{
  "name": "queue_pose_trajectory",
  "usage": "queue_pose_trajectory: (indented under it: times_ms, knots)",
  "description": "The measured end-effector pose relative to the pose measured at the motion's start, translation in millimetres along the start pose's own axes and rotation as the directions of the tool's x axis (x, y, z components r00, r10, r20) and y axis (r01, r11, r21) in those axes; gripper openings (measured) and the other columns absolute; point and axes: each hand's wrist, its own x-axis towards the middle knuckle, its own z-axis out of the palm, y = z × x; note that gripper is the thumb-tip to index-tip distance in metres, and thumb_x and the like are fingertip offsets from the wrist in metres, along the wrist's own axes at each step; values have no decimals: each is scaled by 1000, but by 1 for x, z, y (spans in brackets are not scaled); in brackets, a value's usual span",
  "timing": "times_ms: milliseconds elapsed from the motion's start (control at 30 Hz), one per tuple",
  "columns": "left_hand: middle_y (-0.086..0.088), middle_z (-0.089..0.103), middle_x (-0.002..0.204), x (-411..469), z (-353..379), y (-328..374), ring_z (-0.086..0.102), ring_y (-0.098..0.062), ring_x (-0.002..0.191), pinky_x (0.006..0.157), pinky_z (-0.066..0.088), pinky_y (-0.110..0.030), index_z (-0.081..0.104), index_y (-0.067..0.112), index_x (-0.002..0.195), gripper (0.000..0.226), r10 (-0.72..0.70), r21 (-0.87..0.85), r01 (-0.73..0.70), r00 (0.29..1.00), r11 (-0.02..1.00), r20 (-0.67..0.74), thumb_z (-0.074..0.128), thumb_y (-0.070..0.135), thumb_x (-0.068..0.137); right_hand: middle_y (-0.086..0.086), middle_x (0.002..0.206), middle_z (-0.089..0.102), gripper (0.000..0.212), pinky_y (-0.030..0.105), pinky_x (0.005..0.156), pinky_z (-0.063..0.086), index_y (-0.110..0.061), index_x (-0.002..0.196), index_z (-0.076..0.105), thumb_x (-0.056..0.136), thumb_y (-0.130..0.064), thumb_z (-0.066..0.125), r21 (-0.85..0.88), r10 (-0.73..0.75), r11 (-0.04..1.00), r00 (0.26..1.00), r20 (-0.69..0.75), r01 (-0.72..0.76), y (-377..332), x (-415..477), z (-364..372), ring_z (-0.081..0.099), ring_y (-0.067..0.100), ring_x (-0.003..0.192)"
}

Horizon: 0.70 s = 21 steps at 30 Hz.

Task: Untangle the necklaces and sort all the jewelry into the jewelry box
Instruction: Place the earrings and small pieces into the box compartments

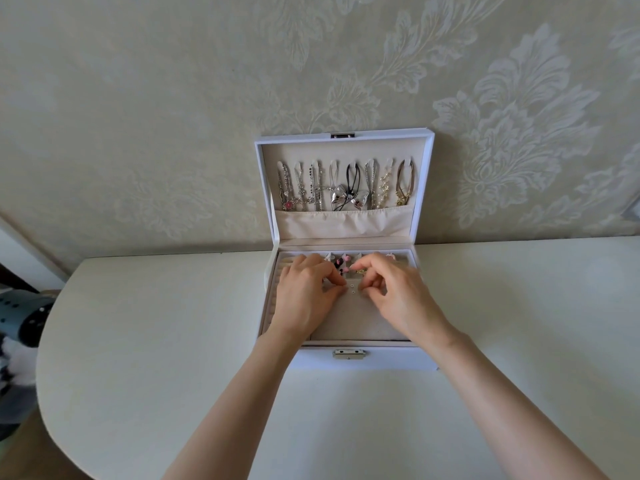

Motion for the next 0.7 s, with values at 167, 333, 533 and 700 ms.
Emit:
queue_pose_trajectory:
  times_ms: [167,333,533,700]
  knots:
    - [4,61,71,-8,3,-1,59,-25,71,67,49,-36,69,22,65,3,120,145,-108,989,984,-81,69,23,62,-5,70,64,48,19,67,42,-19,105,66,70,13,62,-73,-47,996,999,-9,46,-1,-1,0,49,5,70]
    - [6,61,76,-19,0,-3,58,-23,72,61,47,-34,72,24,67,22,289,263,-255,952,931,-98,54,33,76,-2,77,70,43,29,66,51,-25,105,68,69,-1,68,-284,-105,954,994,-23,94,-3,-9,-5,64,22,76]
    - [4,61,94,-36,-3,-7,52,-23,81,64,37,-32,73,25,92,27,383,358,-336,922,871,-65,48,33,88,4,74,70,39,30,79,32,-18,111,63,74,-6,66,-619,-233,742,965,120,257,0,-30,-9,59,22,81]
    - [5,59,106,-46,-8,-7,46,-19,92,74,33,-27,70,25,101,32,358,303,-335,934,892,-21,42,36,92,1,95,72,31,30,86,34,-16,114,65,89,-16,47,-490,-201,852,979,18,184,-3,-41,-21,54,12,95]
